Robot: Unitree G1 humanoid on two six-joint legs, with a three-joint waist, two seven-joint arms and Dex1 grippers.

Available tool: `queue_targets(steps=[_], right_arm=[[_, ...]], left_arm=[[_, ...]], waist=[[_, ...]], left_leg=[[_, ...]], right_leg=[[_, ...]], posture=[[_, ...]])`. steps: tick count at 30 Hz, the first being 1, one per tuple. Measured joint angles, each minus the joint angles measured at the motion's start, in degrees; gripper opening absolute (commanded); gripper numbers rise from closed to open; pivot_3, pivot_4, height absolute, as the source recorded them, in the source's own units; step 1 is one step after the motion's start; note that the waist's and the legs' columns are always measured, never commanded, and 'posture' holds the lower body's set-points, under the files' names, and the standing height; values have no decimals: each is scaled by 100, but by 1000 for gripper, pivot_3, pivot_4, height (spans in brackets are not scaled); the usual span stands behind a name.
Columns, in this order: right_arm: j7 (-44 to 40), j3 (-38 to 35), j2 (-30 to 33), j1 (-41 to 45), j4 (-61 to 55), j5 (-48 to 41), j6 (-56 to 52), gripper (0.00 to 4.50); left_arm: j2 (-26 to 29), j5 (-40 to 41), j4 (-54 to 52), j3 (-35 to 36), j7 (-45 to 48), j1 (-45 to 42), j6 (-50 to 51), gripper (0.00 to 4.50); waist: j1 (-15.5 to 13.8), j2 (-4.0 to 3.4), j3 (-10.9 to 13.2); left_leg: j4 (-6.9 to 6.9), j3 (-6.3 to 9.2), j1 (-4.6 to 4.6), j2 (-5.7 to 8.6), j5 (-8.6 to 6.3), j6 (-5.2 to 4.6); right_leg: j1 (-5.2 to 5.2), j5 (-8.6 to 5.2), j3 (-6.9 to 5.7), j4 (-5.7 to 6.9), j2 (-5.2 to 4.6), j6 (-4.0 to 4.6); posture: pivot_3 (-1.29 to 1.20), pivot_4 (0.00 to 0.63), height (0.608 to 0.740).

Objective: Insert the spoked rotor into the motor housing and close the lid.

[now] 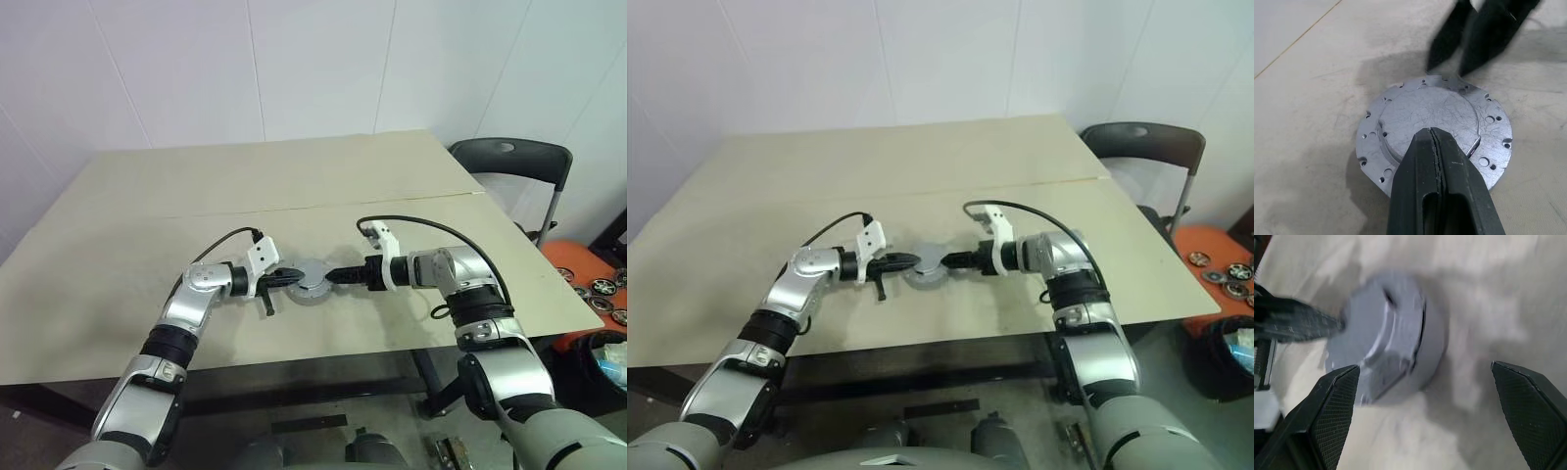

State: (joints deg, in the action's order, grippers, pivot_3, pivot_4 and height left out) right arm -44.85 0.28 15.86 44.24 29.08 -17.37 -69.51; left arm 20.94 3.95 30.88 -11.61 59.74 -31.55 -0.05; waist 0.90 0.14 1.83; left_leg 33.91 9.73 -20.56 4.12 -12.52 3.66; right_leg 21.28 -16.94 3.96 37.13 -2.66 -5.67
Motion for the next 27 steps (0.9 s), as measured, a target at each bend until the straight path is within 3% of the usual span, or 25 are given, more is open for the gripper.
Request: queue_targets(steps=[9, 13, 16, 27], right_arm=[[996, -933, -737, 82, -274, -399, -1454, 4488], [1418, -1442, -993, 286, 76, -416, -1599, 4488], [1945, -2051, -1303, 527, 554, -410, -1512, 4488], [2991, -3171, -2250, 829, 1627, -654, -377, 4488]], left_arm=[[28, -5, -60, -9, 1, 36, -18, 0], [73, -22, -53, -16, 2, 33, -51, 0], [159, -47, -8, -16, 3, 15, -86, 0], [485, -286, 665, -5, -135, -342, -364, 0]], waist=[[6, 0, 0], [33, -1, 1], [138, -1, 0], [680, 0, -2]], left_leg=[[-1, 0, 0, 0, -1, -1], [-2, -1, 5, -1, -1, -1], [-2, 2, 16, -5, -1, -1], [-9, 30, 54, -36, -15, 18]], right_leg=[[4, 7, 0, -1, 1, -15], [3, 7, 0, 1, 3, -14], [3, 5, 0, 7, 7, -10], [15, 13, -73, 17, -11, 26]], posture=[[0, 0, 740], [0, 0, 740], [0, 0, 740], [0, 0, 740]])
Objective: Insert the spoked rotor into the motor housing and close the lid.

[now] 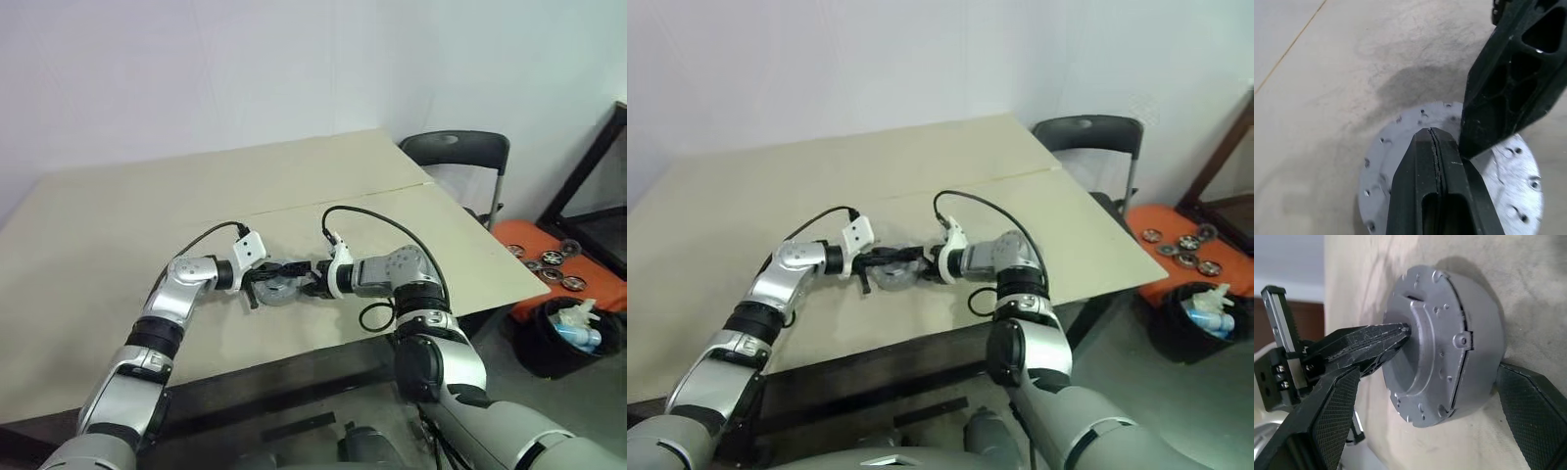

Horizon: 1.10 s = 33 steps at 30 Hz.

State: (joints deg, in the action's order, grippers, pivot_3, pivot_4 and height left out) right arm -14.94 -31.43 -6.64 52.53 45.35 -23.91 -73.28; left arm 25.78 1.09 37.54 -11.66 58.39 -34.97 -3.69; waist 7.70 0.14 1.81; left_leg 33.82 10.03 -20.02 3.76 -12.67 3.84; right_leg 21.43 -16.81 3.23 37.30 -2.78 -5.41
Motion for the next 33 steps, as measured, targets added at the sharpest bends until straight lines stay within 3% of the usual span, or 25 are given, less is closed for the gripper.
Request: queue_targets(steps=[9, 17, 20, 24, 26, 33], right_arm=[[12, 24, -2, 28, 272, -252, 221, 4488], [-424, 548, -10, 19, 69, -501, -108, 4488], [-406, 581, -14, 0, 43, -525, -45, 3923], [-331, 570, -16, -63, 43, -571, 77, 2642], [-332, 559, -16, -75, 10, -622, 124, 2221], [-350, 779, -10, -97, -187, -630, 287, 2111]], left_arm=[[170, 24, 381, 148, -5, -113, -128, 0], [236, 208, 327, 419, 104, -42, -38, 0], [230, 209, 252, 453, 52, 29, -38, 0], [231, 209, 179, 532, -62, 96, -35, 0], [282, 207, 170, 594, -117, 110, -30, 0], [241, 188, 273, 665, -326, 201, 33, 0]], waist=[[-22, -2, 4], [-79, -3, 1], [-86, -2, 1], [-92, -4, 2], [-112, -6, 3], [-192, -5, 4]], left_leg=[[-44, -16, 50, -57, 6, -10], [-71, -10, -34, -49, -3, 4], [-71, -15, -35, -45, -8, 11], [-69, -17, -34, -45, -8, 11], [-69, -16, -34, -45, -8, 11], [-69, -20, -34, -45, -8, 11]], right_leg=[[21, 15, -58, 0, 8, 25], [115, 61, -49, -2, 3, 33], [115, 67, -42, -9, -1, 43], [115, 55, -42, -9, 1, 20], [114, 54, -44, -9, 2, 20], [115, 55, -41, -10, 2, 20]], posture=[[0, 0, 740], [0, 0, 740], [0, 0, 740], [0, 0, 740], [0, 0, 740], [0, 0, 740]])
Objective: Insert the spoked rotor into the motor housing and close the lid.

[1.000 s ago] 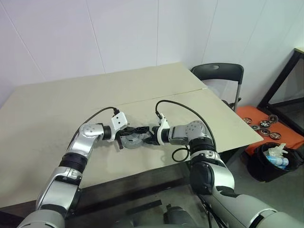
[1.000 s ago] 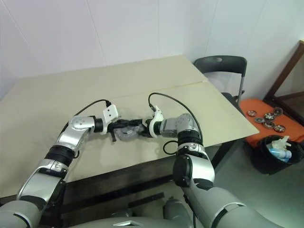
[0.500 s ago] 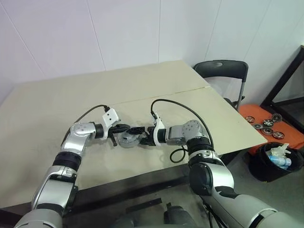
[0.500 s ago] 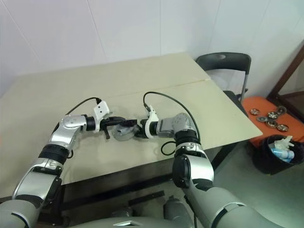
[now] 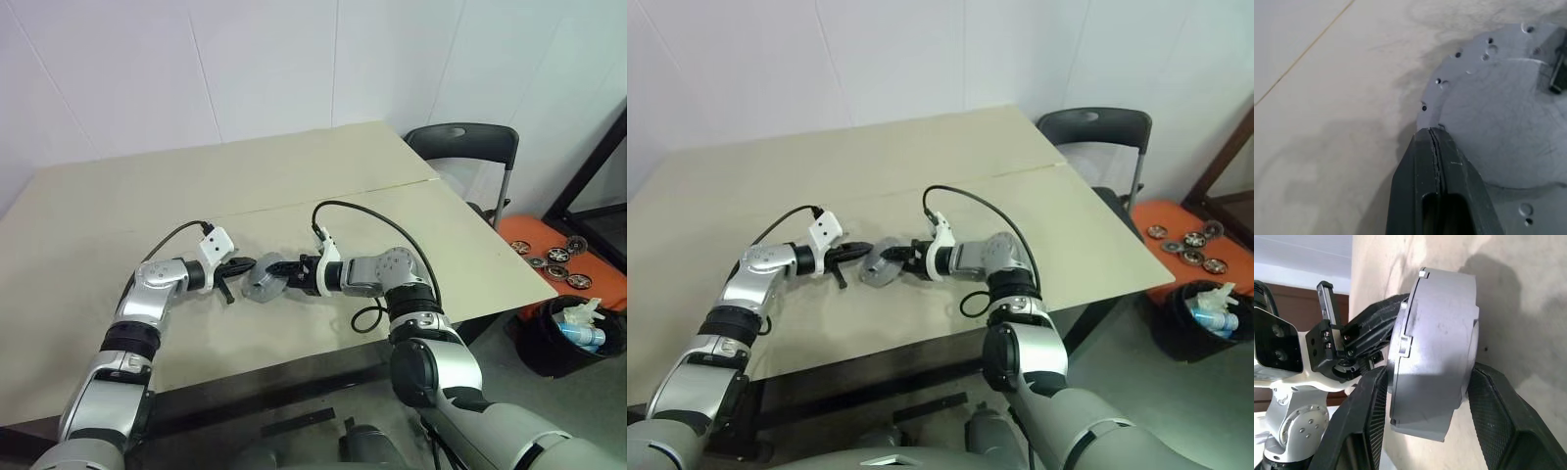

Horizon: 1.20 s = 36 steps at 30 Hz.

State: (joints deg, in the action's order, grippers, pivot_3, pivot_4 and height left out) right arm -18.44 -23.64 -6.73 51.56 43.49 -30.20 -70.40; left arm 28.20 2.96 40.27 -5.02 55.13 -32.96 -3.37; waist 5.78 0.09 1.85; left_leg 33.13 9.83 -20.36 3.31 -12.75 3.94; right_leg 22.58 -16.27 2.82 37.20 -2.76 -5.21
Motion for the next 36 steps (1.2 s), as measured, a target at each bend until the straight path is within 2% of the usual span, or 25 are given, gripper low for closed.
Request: queue_targets(steps=[8, 15, 19, 24, 27, 32, 36], right_arm=[[-96, 73, 2, -31, -38, -118, 127, 2111], [-97, 61, 4, -44, -34, -222, 261, 1981], [-141, 62, 6, -43, -30, -279, 361, 1958], [-275, -370, 9, -5, -16, -703, 730, 1958], [-324, -528, 7, 66, -17, -938, 889, 1958], [-338, -583, 1, 72, -19, -1161, 1069, 1958], [-334, -583, -2, 71, -31, -1286, 1122, 1958]], left_arm=[[-558, 313, 521, 664, -1134, -61, 299, 0], [-598, 964, 321, 1394, -1546, -77, 780, 0], [-735, 1611, -106, 1895, -1664, 0, 1491, 0], [-982, 2707, -992, 2452, -1785, 413, 3010, 0], [-1130, 3233, -1291, 2771, -2005, 600, 3702, 566], [-1631, 4390, -1959, 3537, -2693, 731, 4582, 2240], [-1955, 5244, -2305, 4032, -3172, 713, 4852, 3554]], waist=[[-23, 17, 14], [-31, 17, 14], [-34, 18, 15], [-26, 19, 16], [-26, 19, 16], [-37, 21, 17], [-38, 23, 18]], left_leg=[[6, 4, -22, 0, 0, 0], [4, 3, -38, 4, 0, 1], [8, 3, -42, 5, 0, 1], [9, 2, -45, 8, 0, 1], [11, 2, -44, 7, 0, 1], [16, -2, -47, 7, 0, 1], [20, -7, -50, 8, 1, 2]], right_leg=[[18, 7, -4, 4, 2, 1], [31, 18, -2, 2, -4, 21], [31, 19, -3, 2, -4, 21], [32, 19, -2, 0, -6, 21], [31, 19, -2, 2, -4, 21], [29, 19, -3, 1, -5, 21], [30, 19, -3, 1, -6, 21]], posture=[[0, 0, 740], [0, 0, 740], [0, 0, 740], [0, 0, 740], [0, 0, 740], [0, 0, 740], [0, 0, 740]])
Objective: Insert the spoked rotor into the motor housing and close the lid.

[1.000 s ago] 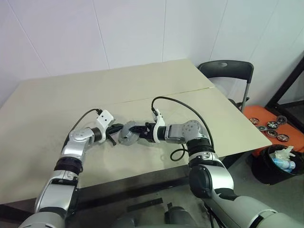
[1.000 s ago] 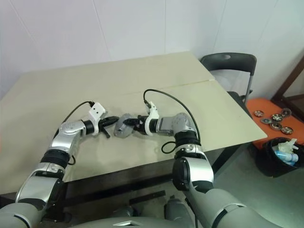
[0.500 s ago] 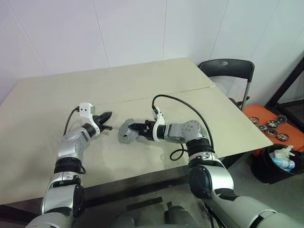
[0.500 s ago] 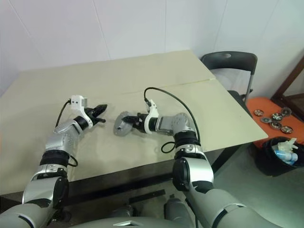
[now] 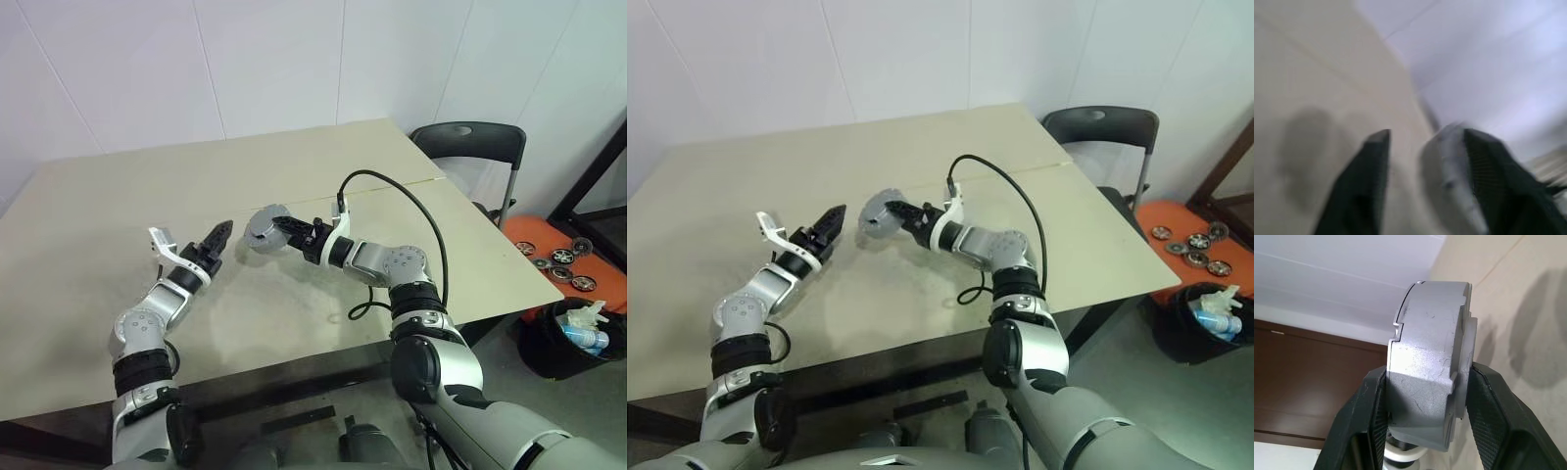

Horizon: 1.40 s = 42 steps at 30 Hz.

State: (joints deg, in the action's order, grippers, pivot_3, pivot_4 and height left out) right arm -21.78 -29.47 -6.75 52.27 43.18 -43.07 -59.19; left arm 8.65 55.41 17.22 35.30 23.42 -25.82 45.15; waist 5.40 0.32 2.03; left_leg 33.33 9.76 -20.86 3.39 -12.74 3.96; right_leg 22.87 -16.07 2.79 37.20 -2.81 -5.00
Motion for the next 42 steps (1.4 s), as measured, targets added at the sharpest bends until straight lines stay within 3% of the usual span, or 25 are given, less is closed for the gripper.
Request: queue_targets(steps=[3, 20, 29, 32, 36, 42], right_arm=[[11, 1, -2, 0, -27, -117, 8, 1958], [-107, 249, -7, -74, -481, -699, -181, 1958], [-106, 467, -7, -134, -482, -795, -182, 1958], [-96, 480, -6, -165, -482, -798, -176, 1958], [-143, 482, -5, -211, -488, -925, -193, 1958], [-188, 534, -5, -213, -491, -1021, -154, 1958]], left_arm=[[-41, 317, -4, 160, -323, -51, 95, 4478], [-310, 1774, 60, 117, -1000, -199, 1392, 4478], [-576, 1915, 180, -63, -1011, -437, 1385, 4478], [-642, 1914, 257, -76, -985, -460, 1259, 3852], [-658, 2016, 344, -37, -917, -496, 1097, 2650], [-767, 2290, 418, 17, -826, -496, 944, 2442]], waist=[[2, 0, 0], [-3, 0, 1], [-42, 0, 1], [-78, 0, 1], [-146, 0, 2], [-161, 0, 2]], left_leg=[[2, -3, 0, 0, 0, 0], [68, 1, -38, 13, -4, 6], [80, 1, -43, 17, -4, 6], [79, -1, -43, 16, -4, 6], [80, -1, -47, 15, -4, 6], [83, -2, -50, 21, -4, 6]], right_leg=[[0, 1, 0, 1, 2, 1], [1, 11, -6, 1, 4, -8], [1, 15, -6, 0, 5, -9], [4, 16, -4, 0, 6, -9], [6, 16, -4, 0, 9, -7], [6, 18, -2, -1, 4, -10]], posture=[[0, 0, 740], [0, 0, 740], [0, 0, 740], [0, 0, 740], [0, 0, 740], [0, 0, 740]])
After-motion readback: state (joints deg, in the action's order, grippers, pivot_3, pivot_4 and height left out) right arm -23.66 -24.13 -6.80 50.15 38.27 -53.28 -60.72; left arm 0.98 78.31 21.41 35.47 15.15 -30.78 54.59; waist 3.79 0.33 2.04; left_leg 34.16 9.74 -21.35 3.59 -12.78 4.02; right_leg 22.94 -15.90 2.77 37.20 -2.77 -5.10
